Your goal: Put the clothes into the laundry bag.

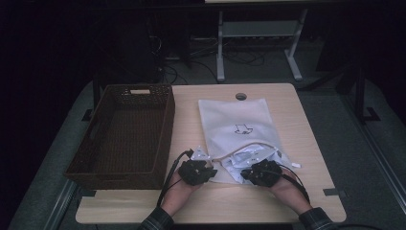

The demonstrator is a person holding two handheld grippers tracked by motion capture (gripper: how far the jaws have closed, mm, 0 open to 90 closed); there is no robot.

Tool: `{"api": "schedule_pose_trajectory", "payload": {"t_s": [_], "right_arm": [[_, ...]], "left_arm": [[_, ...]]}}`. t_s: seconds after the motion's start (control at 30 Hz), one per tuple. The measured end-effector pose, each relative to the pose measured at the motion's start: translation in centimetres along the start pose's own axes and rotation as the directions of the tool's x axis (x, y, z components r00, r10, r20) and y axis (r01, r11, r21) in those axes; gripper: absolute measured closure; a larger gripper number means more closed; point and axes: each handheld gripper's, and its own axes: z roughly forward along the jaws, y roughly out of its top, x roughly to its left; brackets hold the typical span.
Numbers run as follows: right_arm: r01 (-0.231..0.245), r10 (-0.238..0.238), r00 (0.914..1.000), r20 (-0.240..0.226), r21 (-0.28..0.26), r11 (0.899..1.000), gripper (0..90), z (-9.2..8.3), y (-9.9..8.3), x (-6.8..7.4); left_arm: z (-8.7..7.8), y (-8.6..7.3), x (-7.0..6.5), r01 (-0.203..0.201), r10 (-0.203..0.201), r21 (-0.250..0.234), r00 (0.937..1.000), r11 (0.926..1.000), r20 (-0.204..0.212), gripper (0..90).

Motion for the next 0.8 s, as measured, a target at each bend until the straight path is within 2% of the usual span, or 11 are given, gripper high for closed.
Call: {"api": "schedule_pose_trajectory", "payload": {"t_s": [0.13, 0.37, 0.53, 0.63, 0.7, 0.8], "right_arm": [[-0.011, 0.011, 0.9998, 0.017, -0.022, 1.000, 84.3, -0.1, 0.7, -0.2], [-0.060, 0.062, 0.9974, 0.036, -0.058, 0.997, 84.3, 0.3, 1.8, -0.8], [-0.069, 0.073, 0.9955, 0.060, -0.072, 0.995, 84.3, 1.0, 3.0, -1.2], [-0.076, 0.081, 0.9953, 0.053, -0.083, 0.994, 83.6, 1.7, 3.4, -1.3], [-0.080, 0.084, 0.9956, 0.043, -0.086, 0.993, 80.7, 1.8, 3.4, -1.2], [-0.083, 0.083, 0.9965, 0.005, -0.096, 0.992, 69.3, 1.2, 3.3, -1.1]], "left_arm": [[0.1, 0.0, -0.2, -0.004, 0.004, 0.003, 1.0000, 1.0000, 0.004, 84.9], [0.3, 0.1, -0.4, -0.018, 0.018, 0.015, 0.9996, 0.9997, 0.023, 84.9], [0.4, 0.1, -0.6, -0.030, 0.029, 0.020, 0.9992, 0.9994, 0.029, 84.9], [0.4, 0.1, -0.5, -0.029, 0.028, 0.020, 0.9992, 0.9994, 0.028, 84.9], [0.4, 0.0, -0.4, -0.026, 0.026, 0.017, 0.9992, 0.9995, 0.030, 84.9], [0.4, 0.0, -0.4, -0.024, 0.023, 0.017, 0.9992, 0.9996, 0.031, 84.8]]}}
